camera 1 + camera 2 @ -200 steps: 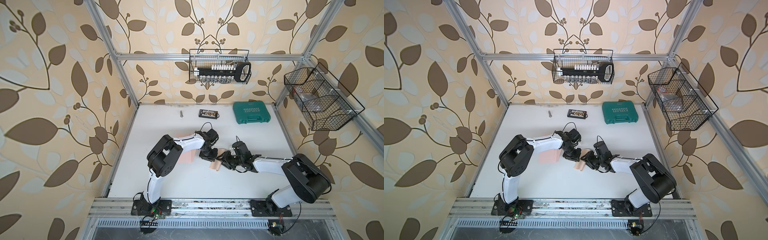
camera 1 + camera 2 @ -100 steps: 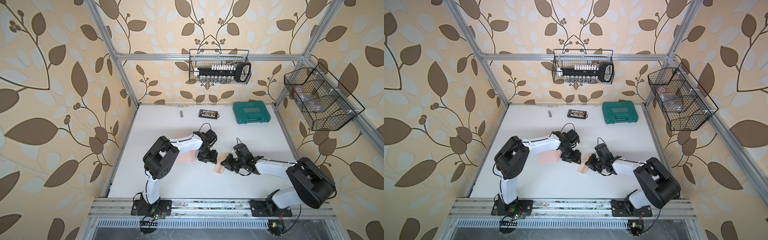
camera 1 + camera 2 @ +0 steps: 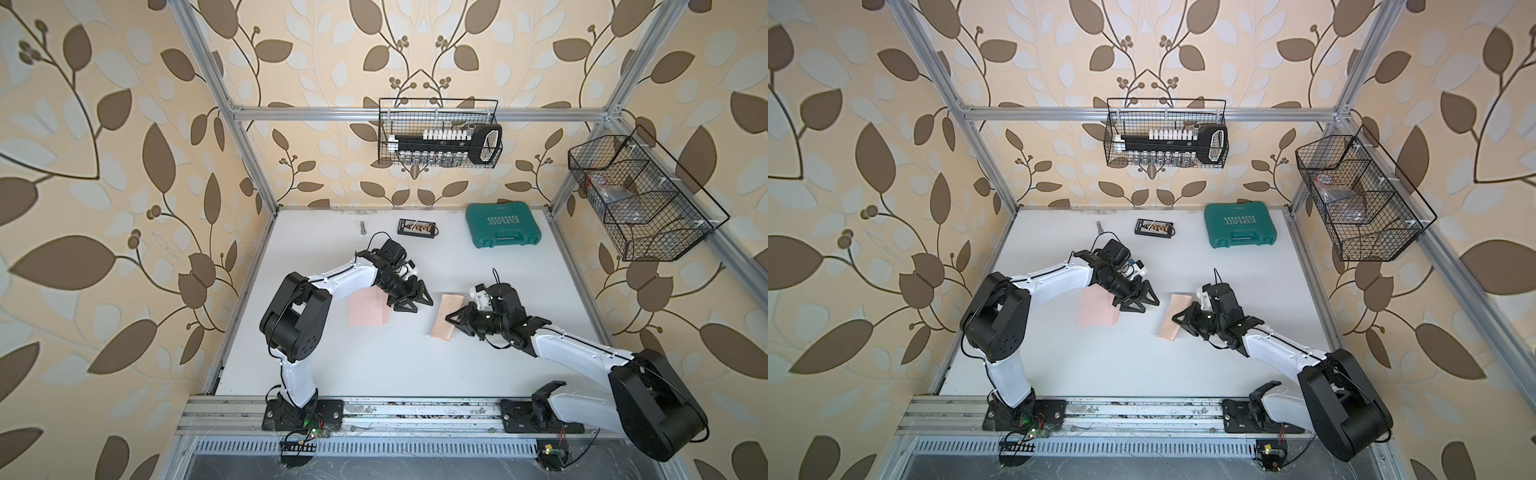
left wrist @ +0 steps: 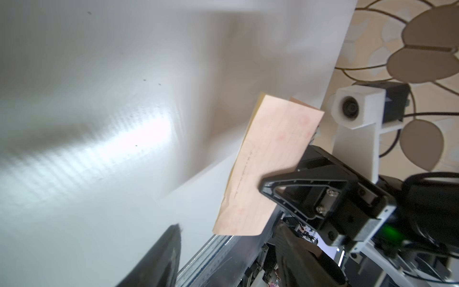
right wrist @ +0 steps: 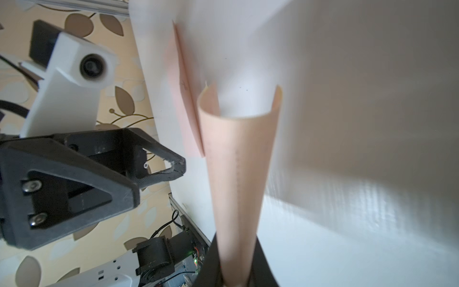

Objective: Fold the letter paper in half and place it into the envelope
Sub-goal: Pick up the letter paper from the center of the board.

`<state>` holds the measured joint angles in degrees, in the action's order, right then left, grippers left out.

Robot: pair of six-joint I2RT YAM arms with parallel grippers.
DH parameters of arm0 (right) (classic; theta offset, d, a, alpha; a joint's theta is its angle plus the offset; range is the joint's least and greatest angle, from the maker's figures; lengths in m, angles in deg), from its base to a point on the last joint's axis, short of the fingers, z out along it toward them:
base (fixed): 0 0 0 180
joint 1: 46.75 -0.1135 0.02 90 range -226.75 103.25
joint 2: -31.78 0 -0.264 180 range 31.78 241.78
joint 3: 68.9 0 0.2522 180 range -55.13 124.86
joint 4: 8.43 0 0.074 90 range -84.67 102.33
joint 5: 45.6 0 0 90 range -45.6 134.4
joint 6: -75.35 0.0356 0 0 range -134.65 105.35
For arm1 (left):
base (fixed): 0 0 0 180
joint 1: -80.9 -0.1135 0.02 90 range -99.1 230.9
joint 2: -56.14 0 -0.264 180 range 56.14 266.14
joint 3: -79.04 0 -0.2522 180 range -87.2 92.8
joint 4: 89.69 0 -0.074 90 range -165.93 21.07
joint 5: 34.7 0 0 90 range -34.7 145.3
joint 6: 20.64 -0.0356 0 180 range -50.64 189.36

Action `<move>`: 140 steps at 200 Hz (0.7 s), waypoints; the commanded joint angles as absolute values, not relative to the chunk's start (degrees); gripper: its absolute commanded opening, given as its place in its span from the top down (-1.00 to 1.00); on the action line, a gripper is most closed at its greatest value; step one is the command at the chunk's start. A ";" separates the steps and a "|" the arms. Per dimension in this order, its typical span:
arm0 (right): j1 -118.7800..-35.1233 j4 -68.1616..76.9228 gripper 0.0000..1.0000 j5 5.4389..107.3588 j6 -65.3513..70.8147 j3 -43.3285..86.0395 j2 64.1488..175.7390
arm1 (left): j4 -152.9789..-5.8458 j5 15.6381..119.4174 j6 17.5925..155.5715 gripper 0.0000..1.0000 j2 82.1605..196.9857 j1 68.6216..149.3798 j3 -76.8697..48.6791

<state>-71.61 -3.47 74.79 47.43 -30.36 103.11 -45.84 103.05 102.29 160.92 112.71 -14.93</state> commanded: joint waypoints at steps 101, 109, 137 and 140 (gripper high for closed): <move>-72.47 -14.84 0.72 83.09 48.05 -30.40 105.01 | -49.26 107.07 107.27 -0.02 159.52 112.97 -16.65; -72.76 -14.45 0.72 82.77 47.77 -30.34 105.24 | -49.45 107.04 107.45 0.01 159.56 113.07 -16.34; -74.11 -12.92 0.72 81.78 46.65 -29.31 106.28 | -50.26 107.76 108.27 0.06 159.85 113.60 -15.77; -74.23 -12.73 0.72 81.65 46.49 -29.18 106.37 | -50.31 107.83 108.29 0.07 159.85 113.64 -15.68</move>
<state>-73.23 -14.35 81.92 48.28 -30.36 105.05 -48.90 106.30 107.34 160.92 112.87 -16.57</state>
